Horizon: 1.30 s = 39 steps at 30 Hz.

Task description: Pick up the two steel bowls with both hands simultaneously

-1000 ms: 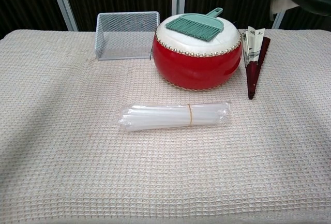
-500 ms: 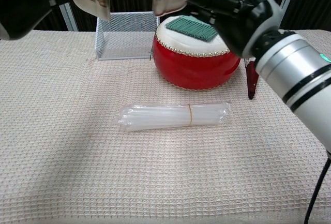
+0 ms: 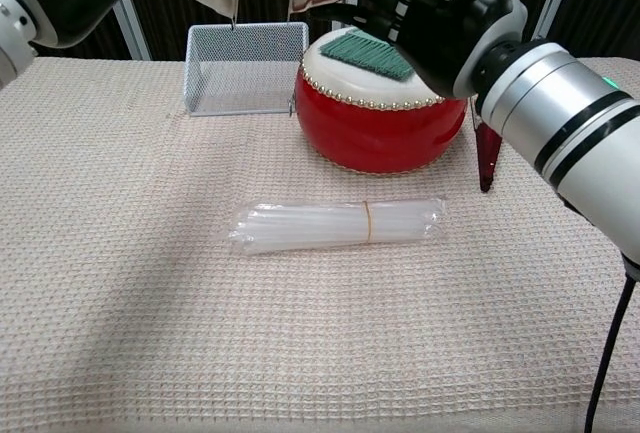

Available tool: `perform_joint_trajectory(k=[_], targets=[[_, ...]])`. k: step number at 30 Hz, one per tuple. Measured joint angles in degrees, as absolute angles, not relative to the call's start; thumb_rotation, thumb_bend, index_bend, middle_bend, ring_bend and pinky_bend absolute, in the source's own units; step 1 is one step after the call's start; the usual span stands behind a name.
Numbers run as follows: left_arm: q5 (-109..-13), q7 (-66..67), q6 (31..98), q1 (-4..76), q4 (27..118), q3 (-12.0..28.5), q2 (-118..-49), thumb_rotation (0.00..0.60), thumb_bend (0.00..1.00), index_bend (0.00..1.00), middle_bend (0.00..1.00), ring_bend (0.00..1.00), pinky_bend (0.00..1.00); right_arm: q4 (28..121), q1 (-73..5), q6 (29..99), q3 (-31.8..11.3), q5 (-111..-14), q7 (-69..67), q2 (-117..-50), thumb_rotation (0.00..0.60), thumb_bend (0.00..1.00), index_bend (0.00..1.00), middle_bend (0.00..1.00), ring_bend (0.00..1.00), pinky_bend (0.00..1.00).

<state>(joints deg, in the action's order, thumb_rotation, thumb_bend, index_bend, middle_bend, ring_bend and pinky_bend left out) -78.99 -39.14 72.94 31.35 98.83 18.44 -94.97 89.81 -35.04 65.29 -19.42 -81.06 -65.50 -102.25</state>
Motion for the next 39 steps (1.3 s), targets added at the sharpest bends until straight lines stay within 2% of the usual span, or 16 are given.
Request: perform_joint_trajectory(k=[11,18,23,27,30,34,39], targets=[[-79.6,-40.1,72.9,31.5,100.0,18.0,-95.0,0.600,0.23,0.47,0.46,0.44,0.58,89.6,-38.2,62.6,-20.6,-79.2,-64.1,-105.3,0.600,0.18,0.46,0.42,0.35,0.42],[-80.8,-39.7,75.6,27.8,100.6,17.1,-87.5,0.600,0.23,0.47,0.46,0.44,0.58,89.9,-33.9,68.6,-18.2,-81.1,-60.3,-101.4,0.600,0.20,0.46,0.42,0.35,0.42],[-81.2,-33.8,75.4,25.5,96.2,14.8,-79.6,0.600,0.23,0.47,0.46,0.44,0.58,90.4,-29.2,73.1,-14.5,-82.3,-45.8,-96.8,0.600,0.21,0.46,0.42,0.34,0.42],[-81.4,-24.5,70.9,25.0,92.6,11.3,-72.2,0.600,0.23,0.47,0.46,0.44,0.58,92.8,-24.4,75.9,-10.4,-81.2,-29.8,-91.7,0.600,0.21,0.46,0.42,0.33,0.41],[-80.5,-15.9,64.8,25.5,90.4,8.8,-68.0,0.600,0.23,0.47,0.46,0.44,0.58,95.1,-20.4,77.7,-7.4,-78.8,-17.9,-87.8,0.600,0.22,0.46,0.42,0.33,0.41],[-78.2,-7.1,57.6,27.2,86.9,6.6,-67.8,0.600,0.23,0.47,0.46,0.44,0.58,96.2,-15.4,79.2,-3.9,-73.3,-5.6,-84.9,0.600,0.22,0.46,0.42,0.33,0.41],[-74.5,-2.7,52.1,30.0,80.8,5.8,-72.3,0.600,0.23,0.48,0.46,0.44,0.58,94.4,-13.5,77.0,-2.3,-68.6,-0.5,-84.6,0.600,0.23,0.43,0.41,0.31,0.39]])
